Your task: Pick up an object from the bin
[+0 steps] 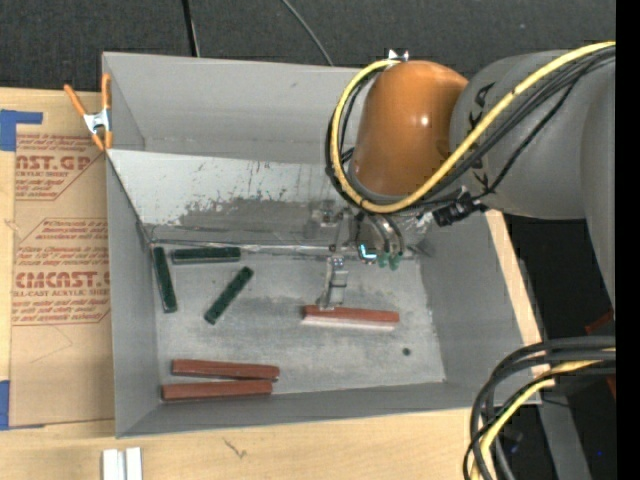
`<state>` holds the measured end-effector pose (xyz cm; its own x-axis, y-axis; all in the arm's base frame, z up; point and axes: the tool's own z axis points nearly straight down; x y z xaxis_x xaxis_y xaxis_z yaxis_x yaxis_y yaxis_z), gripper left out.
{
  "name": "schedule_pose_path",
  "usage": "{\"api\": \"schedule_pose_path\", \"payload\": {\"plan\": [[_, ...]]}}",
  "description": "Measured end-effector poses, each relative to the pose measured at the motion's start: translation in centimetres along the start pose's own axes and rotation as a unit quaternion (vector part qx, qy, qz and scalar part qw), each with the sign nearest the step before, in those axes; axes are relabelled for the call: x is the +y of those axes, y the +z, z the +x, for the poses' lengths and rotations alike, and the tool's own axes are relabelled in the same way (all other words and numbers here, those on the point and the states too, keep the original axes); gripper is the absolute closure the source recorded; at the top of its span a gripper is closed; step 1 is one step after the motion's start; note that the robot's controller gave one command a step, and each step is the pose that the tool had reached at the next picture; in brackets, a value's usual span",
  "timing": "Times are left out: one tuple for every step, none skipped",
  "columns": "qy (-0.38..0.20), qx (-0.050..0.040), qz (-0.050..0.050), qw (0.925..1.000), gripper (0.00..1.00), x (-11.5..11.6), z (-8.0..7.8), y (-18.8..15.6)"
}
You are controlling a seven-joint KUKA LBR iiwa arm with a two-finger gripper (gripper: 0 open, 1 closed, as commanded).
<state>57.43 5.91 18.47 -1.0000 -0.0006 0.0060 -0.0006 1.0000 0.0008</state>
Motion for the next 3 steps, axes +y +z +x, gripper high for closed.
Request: {"api": "schedule_pose_path", "payload": {"plan": [[0.000, -0.0038, 0.000, 1.0000, 0.00, 0.0, -0.2, -0.5], [-0.004, -0.0075, 0.000, 1.0000, 0.00, -1.1, 0.9, 4.1], [-0.006, -0.0050, 0.000, 1.0000, 0.00, -3.6, 3.3, 10.1]]}}
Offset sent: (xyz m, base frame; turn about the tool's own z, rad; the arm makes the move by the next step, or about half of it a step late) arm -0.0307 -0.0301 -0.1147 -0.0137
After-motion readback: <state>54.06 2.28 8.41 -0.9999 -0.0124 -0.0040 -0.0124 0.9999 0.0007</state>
